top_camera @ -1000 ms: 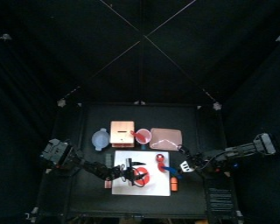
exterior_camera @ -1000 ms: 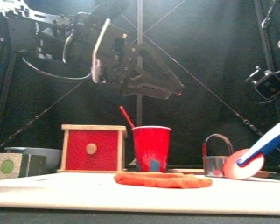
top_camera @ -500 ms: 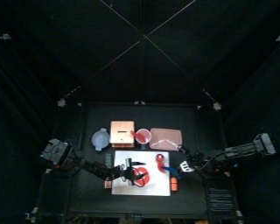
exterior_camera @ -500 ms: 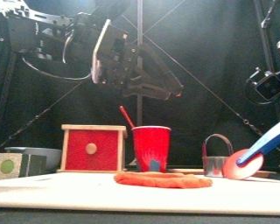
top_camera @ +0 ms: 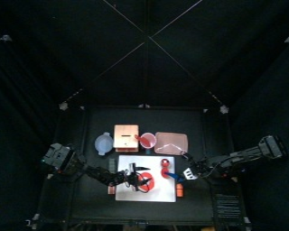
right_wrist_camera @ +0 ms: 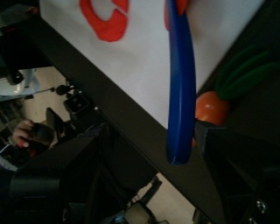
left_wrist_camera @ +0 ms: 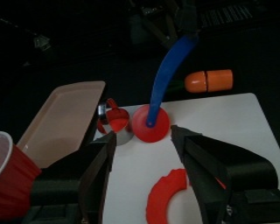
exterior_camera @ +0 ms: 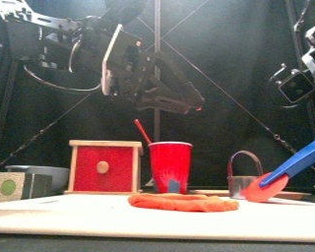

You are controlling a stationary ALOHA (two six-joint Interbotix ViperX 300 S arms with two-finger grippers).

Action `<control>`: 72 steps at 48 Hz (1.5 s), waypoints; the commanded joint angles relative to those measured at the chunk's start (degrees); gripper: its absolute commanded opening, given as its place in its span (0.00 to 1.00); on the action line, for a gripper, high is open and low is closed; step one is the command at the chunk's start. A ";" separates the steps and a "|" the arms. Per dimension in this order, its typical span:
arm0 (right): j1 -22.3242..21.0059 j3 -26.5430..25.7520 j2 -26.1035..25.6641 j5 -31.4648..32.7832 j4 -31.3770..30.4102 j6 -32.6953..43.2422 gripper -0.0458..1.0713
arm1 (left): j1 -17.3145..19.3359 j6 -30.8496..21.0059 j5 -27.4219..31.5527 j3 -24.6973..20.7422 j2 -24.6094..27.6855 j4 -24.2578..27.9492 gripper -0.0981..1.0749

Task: Cut excess dough in half with pizza cutter

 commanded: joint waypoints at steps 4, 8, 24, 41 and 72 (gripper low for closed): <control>2.46 -3.69 2.99 -3.16 0.18 -0.18 0.95 | 0.18 0.00 -0.53 -0.35 -1.05 0.00 0.83; 3.52 -4.39 5.01 -3.16 0.26 -0.09 0.95 | 0.18 0.00 -0.53 -0.18 -1.05 0.00 0.83; 7.82 -7.12 12.48 -4.57 2.46 -0.09 0.95 | 0.00 0.00 -0.53 0.18 -1.05 -1.32 0.83; 8.88 -11.16 15.64 -3.87 0.44 -0.44 0.95 | 0.00 0.00 -0.53 0.18 -1.05 -1.41 0.83; -1.93 -8.00 1.58 -2.29 -29.36 -2.81 0.95 | -0.09 0.00 -0.53 3.08 -5.27 -1.85 0.83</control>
